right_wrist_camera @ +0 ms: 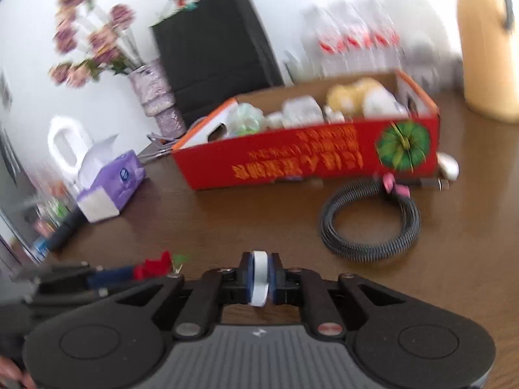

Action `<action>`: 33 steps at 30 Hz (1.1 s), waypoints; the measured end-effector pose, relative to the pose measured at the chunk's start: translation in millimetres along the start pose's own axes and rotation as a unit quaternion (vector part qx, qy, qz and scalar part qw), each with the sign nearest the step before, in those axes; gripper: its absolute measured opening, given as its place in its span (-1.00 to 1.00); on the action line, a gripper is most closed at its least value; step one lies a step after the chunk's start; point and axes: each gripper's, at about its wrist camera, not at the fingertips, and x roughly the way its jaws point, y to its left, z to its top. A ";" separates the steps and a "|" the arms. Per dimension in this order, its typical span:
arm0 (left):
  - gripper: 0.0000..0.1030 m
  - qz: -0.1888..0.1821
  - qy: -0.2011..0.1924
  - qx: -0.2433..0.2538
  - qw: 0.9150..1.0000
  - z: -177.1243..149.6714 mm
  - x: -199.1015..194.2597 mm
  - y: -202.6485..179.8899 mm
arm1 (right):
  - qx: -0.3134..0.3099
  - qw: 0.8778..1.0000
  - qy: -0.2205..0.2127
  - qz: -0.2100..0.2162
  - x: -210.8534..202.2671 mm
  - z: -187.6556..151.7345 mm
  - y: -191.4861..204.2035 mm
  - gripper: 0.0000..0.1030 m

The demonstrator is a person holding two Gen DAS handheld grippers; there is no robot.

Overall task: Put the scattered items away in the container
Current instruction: 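Grasp the white round case with the right tool while the left tool holds the rose, then carry the rose and white case into the box and open both tools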

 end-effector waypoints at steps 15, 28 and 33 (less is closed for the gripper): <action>0.31 0.021 0.045 0.012 0.999 -5.1 13.7 -6.5 | -0.178 0.983 0.002 -0.044 1.3 -21.6 31.1 -0.04; -0.23 0.115 -0.016 0.021 0.993 -3.0 -4.7 -23.5 | -0.172 0.982 -0.013 -0.074 0.1 -20.1 38.6 -0.26; -0.22 0.139 -0.101 0.036 0.984 9.6 -33.6 -47.0 | -0.173 0.973 -0.119 -0.094 -45.5 -14.4 46.3 -0.26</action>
